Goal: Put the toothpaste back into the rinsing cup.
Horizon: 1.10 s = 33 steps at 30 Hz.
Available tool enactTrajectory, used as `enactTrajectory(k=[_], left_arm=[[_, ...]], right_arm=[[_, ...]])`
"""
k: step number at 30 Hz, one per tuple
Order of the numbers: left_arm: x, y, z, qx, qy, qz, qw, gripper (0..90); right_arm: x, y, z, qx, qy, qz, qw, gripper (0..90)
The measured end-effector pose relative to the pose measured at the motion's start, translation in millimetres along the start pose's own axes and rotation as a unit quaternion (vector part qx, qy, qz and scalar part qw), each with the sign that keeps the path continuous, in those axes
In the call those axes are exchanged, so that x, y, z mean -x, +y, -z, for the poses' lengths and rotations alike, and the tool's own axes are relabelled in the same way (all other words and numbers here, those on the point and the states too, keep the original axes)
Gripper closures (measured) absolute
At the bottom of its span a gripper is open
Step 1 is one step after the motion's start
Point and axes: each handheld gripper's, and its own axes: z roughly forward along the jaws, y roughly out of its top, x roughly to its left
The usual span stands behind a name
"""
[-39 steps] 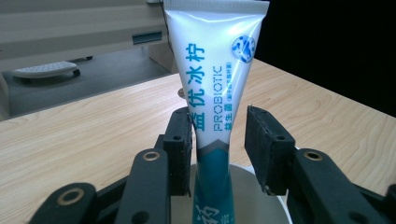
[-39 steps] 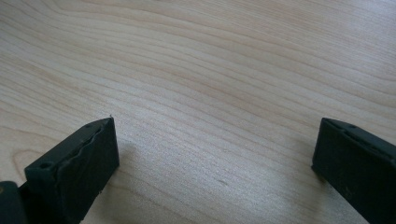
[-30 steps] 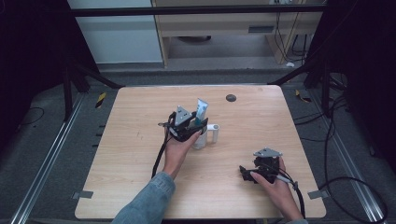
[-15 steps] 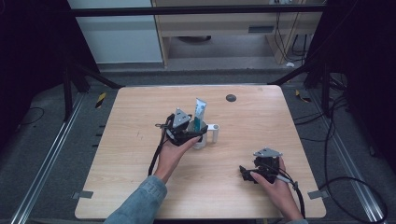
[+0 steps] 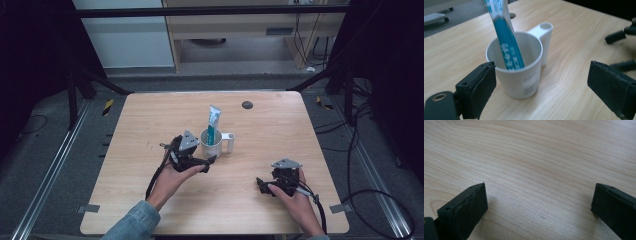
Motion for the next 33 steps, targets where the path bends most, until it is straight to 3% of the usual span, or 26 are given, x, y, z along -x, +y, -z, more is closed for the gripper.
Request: enactTrajectory(k=[8, 15, 22, 33], left_arm=[[-5.9, -28.1, 7.6, -0.041, 0.005, -0.003, 0.9992, 7.2], [-28.6, -60.0, 17.5, -0.077, 0.022, 0.021, 0.9965, 6.7], [-58.3, -87.3, 22.5, -0.084, 0.061, 0.061, 0.9928, 6.8], [-83.6, -107.5, 15.6, -0.103, 0.093, 0.083, 0.9868, 6.6]], right_arm=[[-0.1, 0.0, 0.0, 0.0, 0.0, 0.0, 1.0, 0.6], [-0.1, 0.0, 0.0, 0.0, 0.0, 0.0, 1.0, 0.6], [-0.1, 0.0, 0.0, 0.0, 0.0, 0.0, 1.0, 0.6], [-0.1, 0.0, 0.0, 0.0, 0.0, 0.0, 1.0, 0.6]])
